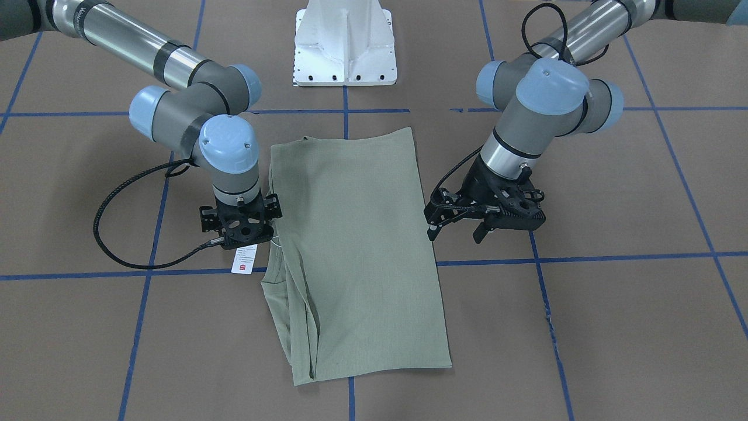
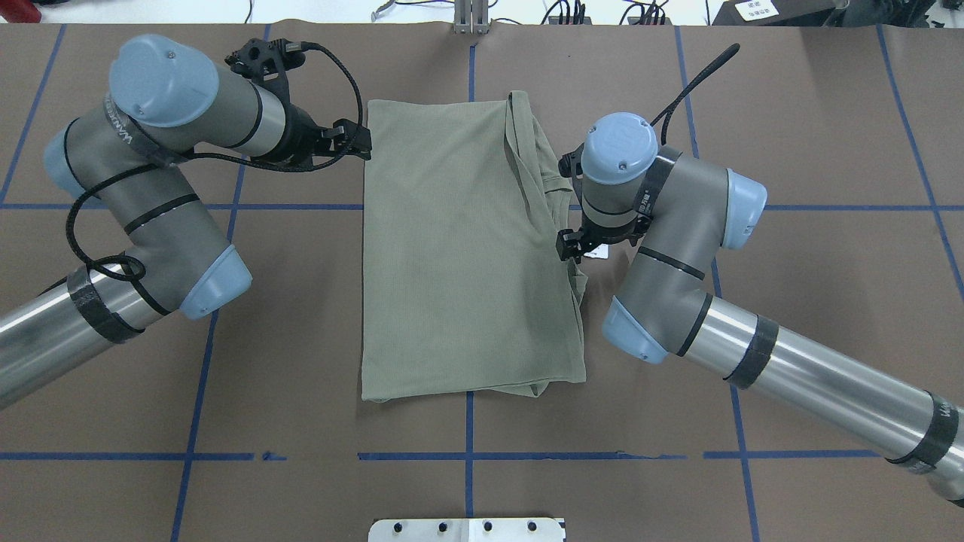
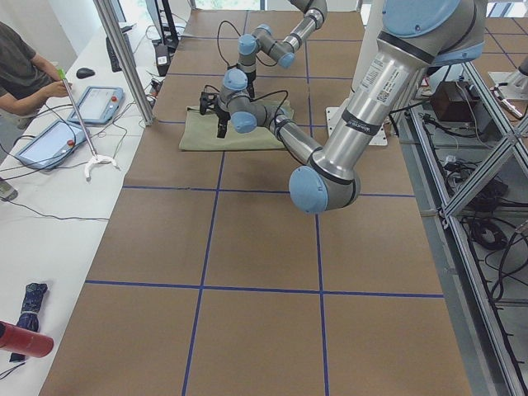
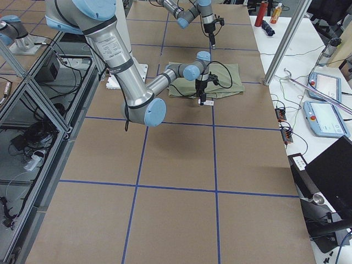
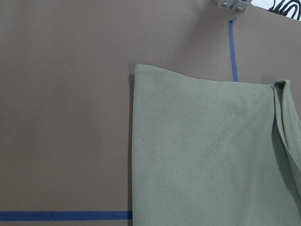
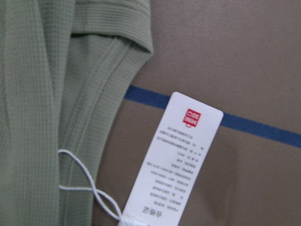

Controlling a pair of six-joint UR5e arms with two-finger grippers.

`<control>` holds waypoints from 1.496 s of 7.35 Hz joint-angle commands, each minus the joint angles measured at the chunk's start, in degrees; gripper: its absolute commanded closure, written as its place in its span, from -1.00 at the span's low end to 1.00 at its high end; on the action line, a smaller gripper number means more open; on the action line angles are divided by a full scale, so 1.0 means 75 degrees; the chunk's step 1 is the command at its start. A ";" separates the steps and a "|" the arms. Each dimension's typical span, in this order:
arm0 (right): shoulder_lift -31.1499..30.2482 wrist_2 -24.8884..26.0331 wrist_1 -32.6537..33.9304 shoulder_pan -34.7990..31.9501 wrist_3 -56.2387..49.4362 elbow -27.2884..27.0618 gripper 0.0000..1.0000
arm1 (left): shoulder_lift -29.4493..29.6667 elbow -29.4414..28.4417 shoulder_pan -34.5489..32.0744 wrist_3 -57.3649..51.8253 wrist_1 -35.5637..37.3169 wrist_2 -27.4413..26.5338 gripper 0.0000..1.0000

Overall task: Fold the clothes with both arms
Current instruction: 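Move the right gripper to the collar corner beside the left gripper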

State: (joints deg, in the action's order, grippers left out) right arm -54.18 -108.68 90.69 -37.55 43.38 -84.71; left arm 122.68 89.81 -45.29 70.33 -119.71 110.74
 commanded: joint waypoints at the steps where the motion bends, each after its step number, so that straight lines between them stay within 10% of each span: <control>1: 0.0016 -0.0447 0.0084 -0.0347 -0.0101 -0.0353 -1.00 | -0.0009 0.0002 0.0004 -0.0026 0.0000 0.0012 -1.00; 7: 0.2732 0.0146 -0.1285 -0.0501 -0.0077 0.3226 -1.00 | -0.0056 0.0037 -0.0055 -0.0050 -0.0023 0.0047 -1.00; 11: 0.2887 0.0298 -0.1404 -0.0501 -0.0159 0.3524 -1.00 | -0.0045 0.0387 -0.0254 -0.0050 0.0000 0.0059 -1.00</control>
State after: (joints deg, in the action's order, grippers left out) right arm -32.99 -107.10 80.65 -41.31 42.37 -59.18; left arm 122.34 91.53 -46.74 69.96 -119.78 111.11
